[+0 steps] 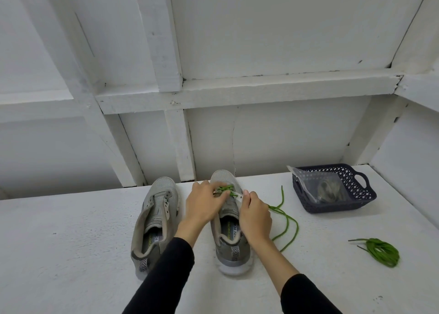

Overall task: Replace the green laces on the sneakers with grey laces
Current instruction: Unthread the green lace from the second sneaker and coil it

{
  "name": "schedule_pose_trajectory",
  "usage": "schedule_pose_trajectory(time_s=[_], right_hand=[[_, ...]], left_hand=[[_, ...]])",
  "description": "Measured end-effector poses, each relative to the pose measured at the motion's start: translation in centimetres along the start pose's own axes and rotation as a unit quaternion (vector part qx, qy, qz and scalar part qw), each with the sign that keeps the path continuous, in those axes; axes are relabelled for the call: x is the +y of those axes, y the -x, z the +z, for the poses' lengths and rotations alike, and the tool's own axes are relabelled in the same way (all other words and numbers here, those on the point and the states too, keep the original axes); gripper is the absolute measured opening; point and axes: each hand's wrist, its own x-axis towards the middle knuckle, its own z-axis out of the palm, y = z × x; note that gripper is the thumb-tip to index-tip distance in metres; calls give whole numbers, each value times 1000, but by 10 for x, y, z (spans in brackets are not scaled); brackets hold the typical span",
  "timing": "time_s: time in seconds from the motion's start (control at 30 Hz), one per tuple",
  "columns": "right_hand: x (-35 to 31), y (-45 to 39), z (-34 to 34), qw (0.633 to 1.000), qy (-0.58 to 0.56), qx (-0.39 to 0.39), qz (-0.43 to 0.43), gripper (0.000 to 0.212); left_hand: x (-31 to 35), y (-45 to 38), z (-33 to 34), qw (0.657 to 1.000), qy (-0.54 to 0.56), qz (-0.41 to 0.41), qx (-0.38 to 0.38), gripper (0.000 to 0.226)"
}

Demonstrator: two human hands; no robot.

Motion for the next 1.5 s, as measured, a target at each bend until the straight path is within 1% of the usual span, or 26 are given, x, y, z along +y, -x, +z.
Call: schedule_pose_trajectory(time_s=[0.07, 0.13, 0.2, 0.27, 0.3, 0.33, 0.4, 0.47, 0.5, 0.53, 0.57, 0.6, 0.67, 0.73, 0.77, 0.8, 0.83, 0.87, 0.9, 0.93, 1.03, 1.07, 1.17, 1.3, 1.43, 1.5], right_hand=[[0, 0, 0, 1000, 4, 1, -1, 39], [0, 0, 0, 1000, 6, 2, -3, 40], [0, 1, 0, 1000, 5, 2, -3, 40], [0, 1, 0, 1000, 5, 4, -4, 41], [0, 1, -1, 1000, 5, 3, -6, 41], [0, 1, -1, 1000, 6, 2, -7, 40], [-1, 1, -2, 1000, 10, -1, -7, 40], [-1, 1, -3, 1000, 13, 0, -6, 41], [-1, 1, -2, 1000, 14, 0, -6, 42], [-1, 1, -2, 1000, 13, -2, -5, 42], [-1, 1, -3, 1000, 12, -5, -4, 42], [-2, 2, -3, 1000, 10, -8, -3, 41], [-3, 2, -4, 1000, 6, -12, -1, 40], [-3, 2, -4, 1000, 5, -13, 0, 40], [-4, 2, -5, 1000, 5, -14, 0, 41], [-4, 2, -5, 1000, 5, -15, 0, 41], [-3, 2, -5, 1000, 5, -15, 1, 41], [-4, 2, -5, 1000, 3, -16, 2, 40], [-4, 2, -5, 1000, 2, -16, 3, 40], [-4, 2, -4, 1000, 0, -16, 3, 40], [-4, 2, -4, 1000, -2, -11, 1, 38], [-4, 2, -4, 1000, 0, -10, 1, 37], [-3, 3, -4, 1000, 5, -8, 1, 36], [-4, 3, -4, 1000, 4, -9, -4, 36], [-3, 3, -4, 1000, 7, -6, -1, 39], [-2, 2, -4, 1000, 10, -7, 0, 40]], left_hand=[[0, -3, 6, 998, -57, -3, 1, 26], [-4, -8, 12, 999, -53, -7, -8, 24], [-8, -11, 16, 1000, 8, -18, -17, 19], [-7, -11, 16, 987, 154, -40, -9, 23], [-5, -8, 12, 967, 245, -68, 4, 27], [-2, -7, 8, 933, 344, -105, 18, 28], [1, -7, -1, 831, 529, -170, 34, 27], [1, -7, -10, 734, 649, -188, 58, 27], [0, -7, -14, 709, 675, -189, 78, 28], [-1, -8, -18, 700, 681, -188, 101, 28], [-1, -8, -22, 713, 663, -191, 125, 29], [-3, -8, -24, 739, 630, -189, 147, 30], [-7, -5, -30, 822, 510, -164, 192, 32], [-15, -1, -32, 910, 334, -110, 220, 30], [-20, 1, -31, 946, 231, -86, 212, 25], [-23, 1, -31, 971, 121, -75, 192, 20], [-27, 1, -28, 983, 22, -75, 166, 16], [-29, 1, -26, 986, -53, -85, 135, 16], [-29, 0, -24, 985, -92, -101, 104, 19], [-27, 0, -21, 987, -90, -109, 72, 23], [-10, 1, -15, 996, 18, -88, 10, 30], [-4, 2, -14, 997, -3, -79, 0, 32], [9, 0, -13, 990, -125, -66, 7, 30], [14, 1, -12, 988, -145, -54, 19, 24], [15, 2, -10, 976, -215, -8, 20, 24], [9, 1, -4, 986, -166, -16, 7, 22]])
